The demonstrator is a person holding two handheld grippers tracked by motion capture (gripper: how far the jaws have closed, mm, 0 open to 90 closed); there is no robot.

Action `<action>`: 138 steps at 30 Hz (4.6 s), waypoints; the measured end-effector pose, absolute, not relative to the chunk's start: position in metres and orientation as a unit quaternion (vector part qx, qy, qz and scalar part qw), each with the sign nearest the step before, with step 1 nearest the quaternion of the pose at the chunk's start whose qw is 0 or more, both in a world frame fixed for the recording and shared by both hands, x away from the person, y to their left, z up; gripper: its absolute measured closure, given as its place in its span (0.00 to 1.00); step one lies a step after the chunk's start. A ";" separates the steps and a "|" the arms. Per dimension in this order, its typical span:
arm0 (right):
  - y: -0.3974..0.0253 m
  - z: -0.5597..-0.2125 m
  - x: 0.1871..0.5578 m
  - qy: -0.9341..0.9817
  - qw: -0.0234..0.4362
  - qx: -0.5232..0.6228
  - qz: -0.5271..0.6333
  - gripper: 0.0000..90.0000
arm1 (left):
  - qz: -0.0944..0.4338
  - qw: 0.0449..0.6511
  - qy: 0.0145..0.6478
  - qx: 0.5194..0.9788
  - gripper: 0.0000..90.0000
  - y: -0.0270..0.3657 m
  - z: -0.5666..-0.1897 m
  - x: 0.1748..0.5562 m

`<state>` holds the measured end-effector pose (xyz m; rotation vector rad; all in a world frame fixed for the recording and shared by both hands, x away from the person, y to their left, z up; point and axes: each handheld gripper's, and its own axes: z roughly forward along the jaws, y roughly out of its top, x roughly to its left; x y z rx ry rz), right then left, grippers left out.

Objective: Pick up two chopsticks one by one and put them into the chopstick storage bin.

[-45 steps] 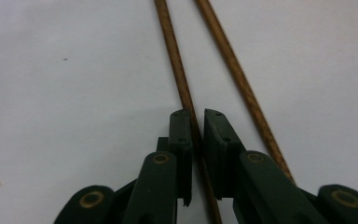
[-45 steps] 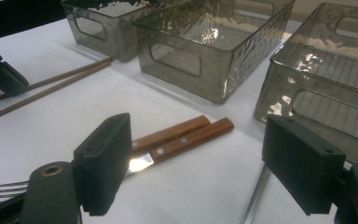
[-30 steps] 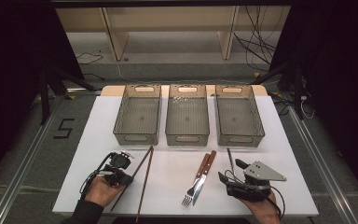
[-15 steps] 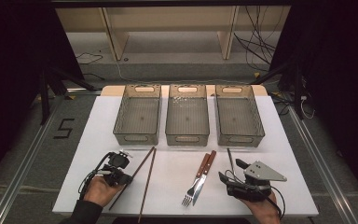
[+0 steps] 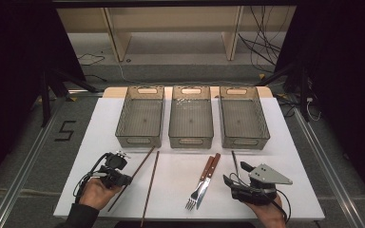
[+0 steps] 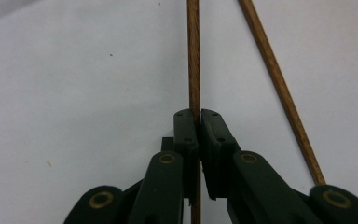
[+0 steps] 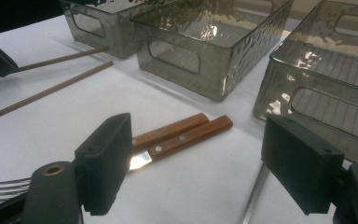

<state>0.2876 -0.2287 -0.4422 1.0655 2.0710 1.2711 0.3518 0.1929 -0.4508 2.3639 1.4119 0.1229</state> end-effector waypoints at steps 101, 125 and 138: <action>-0.232 -0.439 0.286 0.751 0.232 0.381 0.487 0.24 | 0.142 0.277 0.507 0.804 0.93 0.200 -0.394 0.553; -0.231 -0.439 0.285 0.752 0.235 0.381 0.484 0.24 | 0.111 0.335 0.510 0.784 0.26 0.174 -0.341 0.471; -0.231 -0.439 0.285 0.752 0.236 0.381 0.483 0.24 | 0.108 0.339 0.500 0.789 0.24 0.165 -0.362 0.414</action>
